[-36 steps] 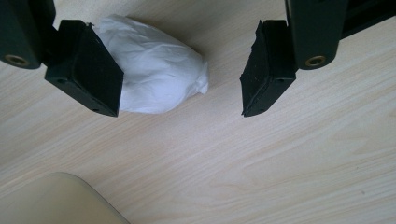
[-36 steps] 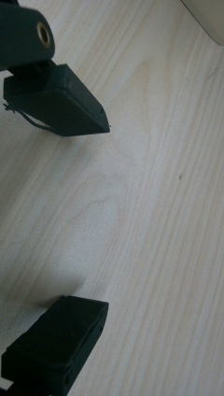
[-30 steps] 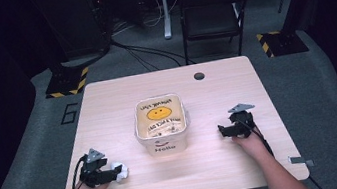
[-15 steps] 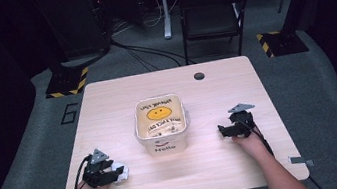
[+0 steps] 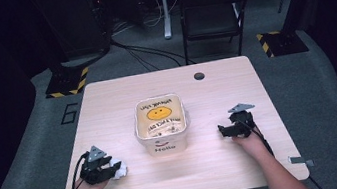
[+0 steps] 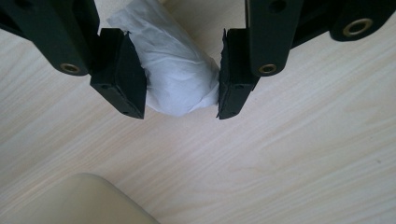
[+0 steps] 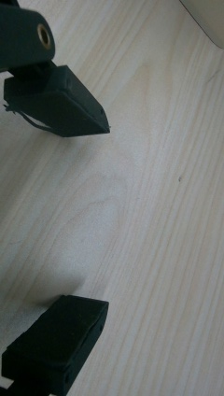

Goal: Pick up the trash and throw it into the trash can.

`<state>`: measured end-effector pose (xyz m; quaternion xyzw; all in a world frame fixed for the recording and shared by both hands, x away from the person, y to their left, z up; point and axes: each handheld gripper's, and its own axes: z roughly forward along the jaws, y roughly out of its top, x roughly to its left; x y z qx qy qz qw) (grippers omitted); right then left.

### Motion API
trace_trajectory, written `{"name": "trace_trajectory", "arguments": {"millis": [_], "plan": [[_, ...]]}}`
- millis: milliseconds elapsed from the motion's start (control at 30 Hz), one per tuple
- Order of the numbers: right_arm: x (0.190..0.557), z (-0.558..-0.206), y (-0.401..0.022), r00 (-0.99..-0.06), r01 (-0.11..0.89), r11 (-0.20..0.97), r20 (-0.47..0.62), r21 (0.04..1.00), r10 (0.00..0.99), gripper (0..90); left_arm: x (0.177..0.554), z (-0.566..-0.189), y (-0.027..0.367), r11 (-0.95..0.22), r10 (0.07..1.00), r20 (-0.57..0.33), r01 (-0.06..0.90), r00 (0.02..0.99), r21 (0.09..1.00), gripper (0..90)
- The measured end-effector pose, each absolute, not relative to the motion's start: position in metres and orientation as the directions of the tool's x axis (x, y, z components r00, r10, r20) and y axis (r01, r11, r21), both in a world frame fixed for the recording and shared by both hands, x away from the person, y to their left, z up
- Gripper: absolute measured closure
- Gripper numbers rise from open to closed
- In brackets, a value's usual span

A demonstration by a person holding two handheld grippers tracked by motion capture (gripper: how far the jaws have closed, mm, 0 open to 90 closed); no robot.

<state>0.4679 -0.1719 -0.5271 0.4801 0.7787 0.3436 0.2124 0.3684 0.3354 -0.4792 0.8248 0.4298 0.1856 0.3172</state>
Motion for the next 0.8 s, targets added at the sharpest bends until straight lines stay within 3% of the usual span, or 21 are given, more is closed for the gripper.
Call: {"name": "trace_trajectory", "arguments": {"millis": [800], "plan": [[0.468, -0.527, -0.172, -0.451, 0.604, 0.305, 0.001, 0.736, 0.892, 11.7, 0.379, -0.446, 0.336, -0.442, 0.826, 0.076, 0.559, 0.558, 0.702, 53.4]]}}
